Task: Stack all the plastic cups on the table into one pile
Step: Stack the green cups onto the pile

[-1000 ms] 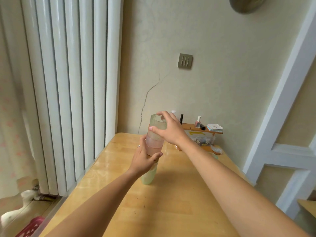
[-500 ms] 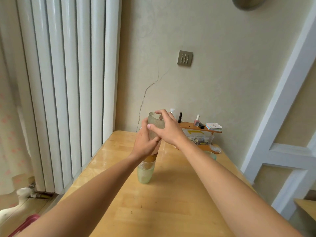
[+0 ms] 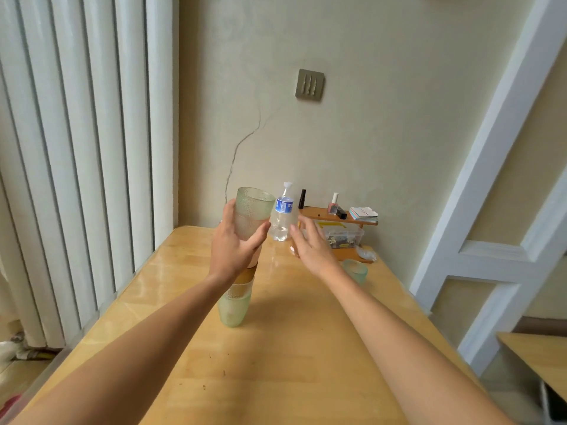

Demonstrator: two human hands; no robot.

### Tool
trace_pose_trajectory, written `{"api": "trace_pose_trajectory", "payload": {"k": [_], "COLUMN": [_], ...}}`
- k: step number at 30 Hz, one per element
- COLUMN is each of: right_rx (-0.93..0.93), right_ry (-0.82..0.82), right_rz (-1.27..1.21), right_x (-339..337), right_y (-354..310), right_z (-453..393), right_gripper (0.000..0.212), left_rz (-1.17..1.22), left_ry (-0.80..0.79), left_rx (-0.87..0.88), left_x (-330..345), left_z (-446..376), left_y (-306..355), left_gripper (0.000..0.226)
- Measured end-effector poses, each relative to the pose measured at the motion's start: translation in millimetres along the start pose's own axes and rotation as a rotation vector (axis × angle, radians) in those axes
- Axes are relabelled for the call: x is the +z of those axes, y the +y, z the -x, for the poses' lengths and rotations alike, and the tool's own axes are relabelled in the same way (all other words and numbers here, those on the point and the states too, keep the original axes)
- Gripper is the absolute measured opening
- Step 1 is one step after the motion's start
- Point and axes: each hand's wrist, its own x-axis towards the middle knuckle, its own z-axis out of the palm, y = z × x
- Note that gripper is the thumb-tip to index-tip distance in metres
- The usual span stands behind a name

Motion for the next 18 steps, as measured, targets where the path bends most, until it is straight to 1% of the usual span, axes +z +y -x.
{"api": "trace_pose_trajectory", "payload": {"k": [3,4,7,11,15,18], "right_rx": [0.084,0.125,0.245,0.338,0.373,0.419], "right_ry": [0.15,0.188,0.26,0.294,0.337,0.3], "right_rz": [0.231,0.293,0.406,0.552,0.592,0.51], "right_x": [-6.5,-9.2,-16.7,-18.8,-15.8,-13.5], "right_y": [63.0,82.0,128.7,164.2,180.6,184.4], "right_z": [-3.7,-5.1,-10.3,-15.9,-24.9,-29.4], "right_gripper": [0.043,0.042,0.046,0.057,0.068,0.072], "left_rz": [-0.01,-0.008,0.004,0.017,0.026,0.041], "left_ry": [-0.031,-0.04,-0.056,-0.04,-0.035,-0.074], "left_rx": [-0.015,-0.018,-0.028,-0.047,-0.069,-0.069], "left_x": [9.0,11.4,17.6,21.6,24.5,28.9], "left_z": [-9.9,-13.0,-21.9,-31.1,-35.9,-36.3], "left_y": [-6.2,-8.7,-17.5,-28.3,-33.6,-32.6], "left_gripper": [0.054,0.053,0.051,0.05,0.048,0.049]}}
